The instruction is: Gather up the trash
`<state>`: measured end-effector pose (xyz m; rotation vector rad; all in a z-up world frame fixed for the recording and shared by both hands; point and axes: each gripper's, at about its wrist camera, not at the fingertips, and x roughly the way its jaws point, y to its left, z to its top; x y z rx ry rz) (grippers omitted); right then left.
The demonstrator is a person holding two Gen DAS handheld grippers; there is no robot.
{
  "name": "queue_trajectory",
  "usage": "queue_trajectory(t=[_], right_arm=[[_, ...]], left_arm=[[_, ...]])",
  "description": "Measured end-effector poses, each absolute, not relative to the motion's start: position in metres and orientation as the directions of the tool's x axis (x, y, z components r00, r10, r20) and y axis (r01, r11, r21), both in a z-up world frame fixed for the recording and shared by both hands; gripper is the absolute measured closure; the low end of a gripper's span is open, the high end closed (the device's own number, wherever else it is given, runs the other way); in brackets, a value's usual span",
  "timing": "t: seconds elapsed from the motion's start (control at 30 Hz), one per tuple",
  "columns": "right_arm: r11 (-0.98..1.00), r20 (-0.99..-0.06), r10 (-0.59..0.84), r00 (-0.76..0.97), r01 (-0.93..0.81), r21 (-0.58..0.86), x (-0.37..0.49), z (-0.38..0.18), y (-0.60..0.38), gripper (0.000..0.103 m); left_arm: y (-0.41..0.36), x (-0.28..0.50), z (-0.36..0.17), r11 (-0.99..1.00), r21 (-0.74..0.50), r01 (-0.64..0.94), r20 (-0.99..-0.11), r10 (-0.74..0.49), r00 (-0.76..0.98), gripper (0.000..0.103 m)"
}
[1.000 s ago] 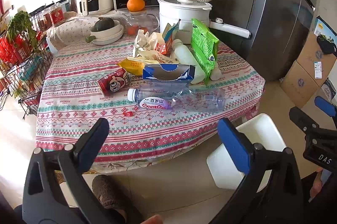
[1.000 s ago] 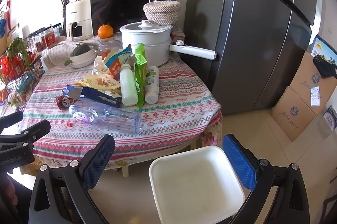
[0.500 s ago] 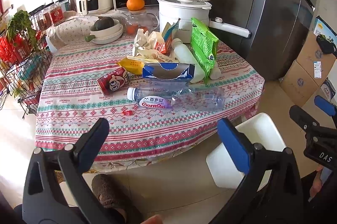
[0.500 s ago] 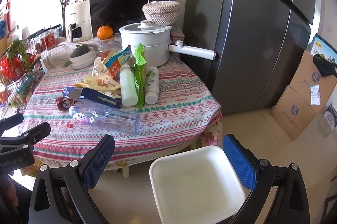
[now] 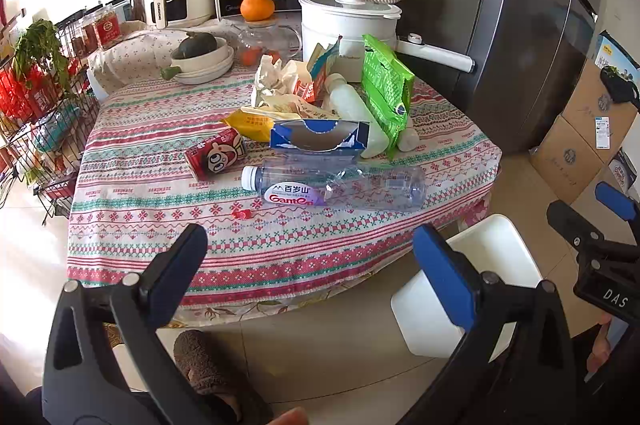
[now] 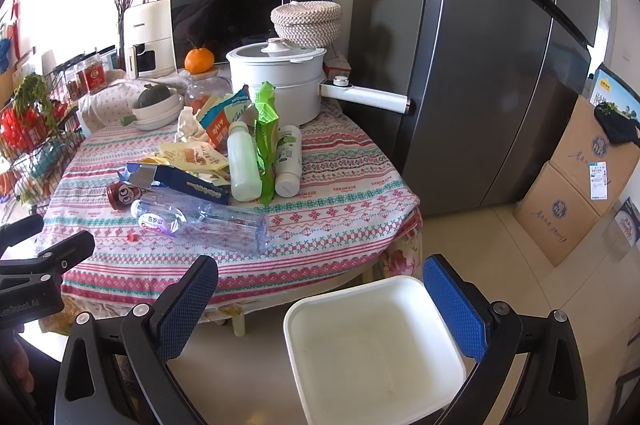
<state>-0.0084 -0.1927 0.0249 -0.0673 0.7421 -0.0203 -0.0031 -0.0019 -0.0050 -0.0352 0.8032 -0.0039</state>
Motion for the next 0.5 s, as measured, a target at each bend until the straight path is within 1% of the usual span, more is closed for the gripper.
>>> queue_trajectory(t=[0.5], right_arm=[[0.998,-0.678,-0.043,0.734,-0.004,-0.067,-0.0081,0.0241,-0.1938,0.000]], left_arm=[[-0.0029,-0.0053,-0.0041,0.999,-0.032,-0.006,-0.721,-0.019,0.692,0.001]])
